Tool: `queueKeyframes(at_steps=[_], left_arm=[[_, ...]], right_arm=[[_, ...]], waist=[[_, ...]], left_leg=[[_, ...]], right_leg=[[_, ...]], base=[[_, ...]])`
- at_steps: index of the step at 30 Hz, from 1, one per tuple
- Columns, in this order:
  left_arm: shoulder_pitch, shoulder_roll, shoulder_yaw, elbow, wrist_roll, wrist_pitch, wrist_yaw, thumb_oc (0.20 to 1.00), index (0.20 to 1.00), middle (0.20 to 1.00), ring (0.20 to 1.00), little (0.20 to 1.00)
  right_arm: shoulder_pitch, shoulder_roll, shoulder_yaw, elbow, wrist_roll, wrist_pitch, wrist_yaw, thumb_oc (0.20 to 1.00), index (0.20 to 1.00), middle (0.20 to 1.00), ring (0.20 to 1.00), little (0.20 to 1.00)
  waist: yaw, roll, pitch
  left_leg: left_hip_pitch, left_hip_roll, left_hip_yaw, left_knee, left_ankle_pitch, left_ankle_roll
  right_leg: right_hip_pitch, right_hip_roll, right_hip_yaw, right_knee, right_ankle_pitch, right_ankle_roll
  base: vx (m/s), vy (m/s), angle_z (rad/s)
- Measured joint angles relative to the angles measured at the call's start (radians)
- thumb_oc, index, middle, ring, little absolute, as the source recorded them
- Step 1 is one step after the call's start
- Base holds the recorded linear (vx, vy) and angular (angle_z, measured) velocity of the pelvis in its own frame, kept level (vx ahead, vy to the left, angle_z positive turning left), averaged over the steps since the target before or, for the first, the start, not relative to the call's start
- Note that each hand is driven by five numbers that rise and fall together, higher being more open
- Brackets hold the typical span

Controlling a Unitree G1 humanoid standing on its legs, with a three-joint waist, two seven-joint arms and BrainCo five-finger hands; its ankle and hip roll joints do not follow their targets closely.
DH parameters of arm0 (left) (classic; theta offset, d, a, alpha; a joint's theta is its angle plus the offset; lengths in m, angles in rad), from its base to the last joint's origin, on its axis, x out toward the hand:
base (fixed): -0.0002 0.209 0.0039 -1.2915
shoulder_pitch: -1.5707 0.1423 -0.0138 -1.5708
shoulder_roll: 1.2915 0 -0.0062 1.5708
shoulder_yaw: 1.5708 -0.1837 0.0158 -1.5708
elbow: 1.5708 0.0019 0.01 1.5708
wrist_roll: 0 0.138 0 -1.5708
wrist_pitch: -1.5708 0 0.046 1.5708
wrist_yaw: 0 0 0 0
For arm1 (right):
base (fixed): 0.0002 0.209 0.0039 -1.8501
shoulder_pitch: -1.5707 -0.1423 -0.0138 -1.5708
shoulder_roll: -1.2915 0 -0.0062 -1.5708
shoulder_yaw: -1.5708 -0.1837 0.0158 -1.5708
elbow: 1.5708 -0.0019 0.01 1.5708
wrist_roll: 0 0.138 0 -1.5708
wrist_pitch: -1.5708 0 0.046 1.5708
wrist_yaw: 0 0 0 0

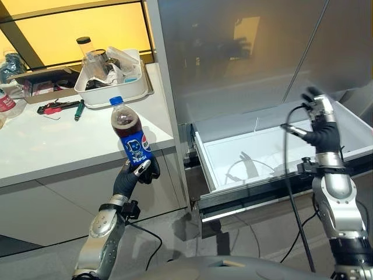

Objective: Take the drinks into the refrigerator

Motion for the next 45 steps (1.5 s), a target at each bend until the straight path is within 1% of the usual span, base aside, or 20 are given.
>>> queueKeyframes(at_steps=[2,3,4,5,6,8,10,11,13,17,18,20,24,29,31,37,39,43,45], left_arm=[[-0.005,0.028,-0.035,0.012,0.007,-0.004,-0.026,0.200,0.200,0.200,0.200,0.200],[-0.009,0.053,-0.078,0.034,0.022,-0.013,-0.052,0.200,0.200,0.200,0.200,0.200],[-0.008,0.058,-0.094,0.042,0.031,-0.013,-0.066,0.200,0.200,0.200,0.200,0.200],[-0.009,0.064,-0.113,0.053,0.036,-0.016,-0.076,0.200,0.200,0.200,0.200,0.200],[-0.016,0.078,-0.157,0.068,0.041,-0.015,-0.095,0.200,0.200,0.200,0.200,0.200],[-0.018,0.078,-0.187,0.068,0.063,-0.016,-0.125,0.200,0.200,0.200,0.200,0.200],[-0.018,0.079,-0.191,0.068,0.080,-0.016,-0.136,0.200,0.200,0.200,0.200,0.200],[-0.020,0.083,-0.191,0.068,0.080,-0.016,-0.135,0.200,0.200,0.200,0.200,0.200],[-0.030,0.083,-0.191,0.068,0.085,-0.016,-0.131,0.200,0.200,0.200,0.200,0.200],[-0.076,0.080,-0.194,0.073,0.118,-0.016,-0.108,0.200,0.200,0.200,0.200,0.200],[-0.102,0.080,-0.205,0.083,0.124,-0.018,-0.101,0.200,0.200,0.200,0.200,0.200],[-0.140,0.079,-0.229,0.101,0.148,-0.018,-0.101,0.200,0.200,0.200,0.200,0.200],[-0.156,0.067,-0.268,0.109,0.158,-0.018,-0.099,0.200,0.200,0.200,0.200,0.200],[-0.157,0.058,-0.279,0.113,0.177,-0.021,-0.091,0.200,0.200,0.200,0.200,0.200],[-0.157,0.056,-0.279,0.113,0.192,-0.021,-0.079,0.200,0.200,0.200,0.200,0.200],[-0.162,0.018,-0.295,0.141,0.199,-0.021,-0.029,0.200,0.200,0.200,0.200,0.200],[-0.175,0.020,-0.295,0.148,0.235,-0.021,-0.013,0.200,0.200,0.200,0.200,0.200],[-0.190,0.021,-0.297,0.150,0.282,-0.036,0.021,0.200,0.200,0.200,0.200,0.200],[-0.201,0.020,-0.299,0.158,0.306,-0.036,0.041,0.200,0.200,0.200,0.200,0.200]], right_arm=[[-0.022,-0.046,0.036,0.032,0.060,0.030,0.058,1.000,1.000,1.000,1.000,1.000],[-0.056,-0.102,0.108,0.036,0.117,0.047,0.118,1.000,1.000,1.000,1.000,1.000],[-0.071,-0.101,0.125,0.040,0.140,0.050,0.148,1.000,1.000,1.000,1.000,1.000],[-0.099,-0.110,0.171,0.048,0.166,0.056,0.168,1.000,1.000,1.000,1.000,1.000],[-0.145,-0.141,0.254,0.034,0.193,0.075,0.219,1.000,1.000,1.000,1.000,1.000],[-0.158,-0.130,0.280,0.008,0.219,0.079,0.266,1.000,1.000,1.000,1.000,1.000],[-0.163,-0.124,0.296,0.003,0.230,0.082,0.286,1.000,1.000,1.000,1.000,1.000],[-0.171,-0.105,0.308,0.003,0.231,0.089,0.291,1.000,1.000,1.000,1.000,1.000],[-0.176,-0.072,0.314,0.006,0.231,0.094,0.292,1.000,1.000,1.000,1.000,1.000],[-0.207,-0.030,0.372,0.017,0.231,0.105,0.293,1.000,1.000,1.000,1.000,1.000],[-0.227,-0.007,0.393,0.031,0.231,0.112,0.295,1.000,1.000,1.000,1.000,1.000],[-0.242,0.002,0.422,0.032,0.231,0.121,0.306,1.000,1.000,1.000,1.000,1.000],[-0.254,0.063,0.437,0.037,0.231,0.131,0.309,1.000,1.000,1.000,1.000,1.000],[-0.282,0.074,0.469,0.058,0.230,0.140,0.309,1.000,1.000,1.000,1.000,1.000],[-0.290,0.093,0.474,0.074,0.230,0.140,0.307,1.000,1.000,1.000,1.000,1.000],[-0.305,0.180,0.482,0.138,0.231,0.139,0.267,1.000,1.000,1.000,1.000,1.000],[-0.327,0.206,0.497,0.181,0.231,0.140,0.248,1.000,1.000,1.000,1.000,1.000],[-0.340,0.251,0.500,0.198,0.235,0.140,0.220,1.000,1.000,1.000,1.000,1.000],[-0.341,0.277,0.501,0.220,0.262,0.140,0.203,1.000,1.000,1.000,1.000,1.000]], waist=[[0.014,-0.005,0.001],[0.014,-0.005,0.002],[0.016,-0.007,0.002],[0.014,-0.007,0.002],[0.014,-0.006,0.003],[0.015,-0.008,0.005],[0.018,-0.008,0.005],[0.017,-0.007,0.005],[0.017,-0.006,0.005],[0.018,-0.005,0.004],[0.017,-0.005,0.004],[0.017,-0.004,0.003],[0.016,-0.002,0.002],[0.017,0.000,0.000],[0.017,0.002,-0.002],[0.017,0.003,-0.004],[0.017,0.003,-0.004],[0.018,0.003,-0.005],[0.018,0.002,-0.009]], left_leg=[[0.001,0.000,-0.001,0.000,0.001,0.001],[0.002,0.000,-0.001,0.000,0.001,0.001],[0.003,0.000,-0.001,0.000,0.001,0.001],[0.005,0.000,-0.001,0.000,0.001,0.000],[0.011,-0.001,0.000,-0.001,0.000,0.000],[0.011,0.000,-0.001,-0.004,0.000,0.000],[0.012,-0.001,-0.002,-0.004,0.000,0.000],[0.012,-0.001,-0.002,-0.004,0.000,0.000],[0.011,-0.001,-0.002,-0.004,0.000,0.000],[0.012,-0.002,-0.005,-0.003,0.000,0.001],[0.013,-0.002,-0.007,0.000,0.001,0.001],[0.013,-0.004,-0.011,0.000,0.001,0.001],[0.015,-0.004,-0.014,0.000,0.001,0.001],[0.016,-0.004,-0.017,-0.003,0.002,0.002],[0.016,-0.004,-0.018,-0.004,0.002,0.002],[0.016,-0.005,-0.021,0.000,0.002,0.002],[0.016,-0.004,-0.022,0.000,0.003,0.002],[0.017,-0.005,-0.023,0.000,0.004,0.002],[0.017,-0.004,-0.024,0.000,0.004,0.001]], right_leg=[[0.001,0.000,-0.002,0.000,0.000,0.000],[0.002,-0.001,-0.002,-0.001,0.000,0.001],[0.003,0.000,-0.002,-0.003,0.000,0.000],[0.005,0.000,-0.002,-0.004,0.000,0.000],[0.010,-0.001,-0.002,-0.004,-0.001,0.001],[0.010,-0.001,-0.002,-0.005,-0.002,0.001],[0.011,-0.002,-0.003,-0.005,-0.002,0.001],[0.011,-0.001,-0.003,-0.005,-0.002,0.001],[0.011,-0.002,-0.004,-0.005,-0.002,0.001],[0.013,-0.002,-0.008,-0.005,-0.002,0.001],[0.015,-0.002,-0.010,-0.005,-0.002,0.001],[0.018,-0.003,-0.016,-0.005,-0.003,0.002],[0.025,-0.003,-0.019,-0.005,-0.004,0.002],[0.025,-0.003,-0.021,-0.005,-0.004,0.002],[0.025,-0.003,-0.021,-0.005,-0.004,0.002],[0.026,-0.003,-0.023,-0.005,-0.004,0.002],[0.027,-0.002,-0.023,-0.005,-0.004,0.001],[0.028,-0.003,-0.024,-0.004,-0.004,0.002],[0.028,-0.002,-0.025,-0.001,-0.004,0.001]], base=[[-0.01,-0.002,0.04],[0.00,0.000,0.00],[0.00,0.000,0.00],[0.00,0.000,0.00],[0.00,0.000,0.00],[0.00,0.000,0.00],[0.00,0.000,0.00],[0.00,0.000,0.00],[0.00,0.000,0.00],[0.00,0.000,0.00],[0.00,0.000,0.00],[0.00,-0.008,0.06],[0.00,-0.003,0.01],[0.00,0.000,0.00],[0.00,0.000,0.00],[0.00,0.000,0.00],[0.00,0.000,0.00],[0.00,0.000,0.00],[0.00,0.000,0.00]])
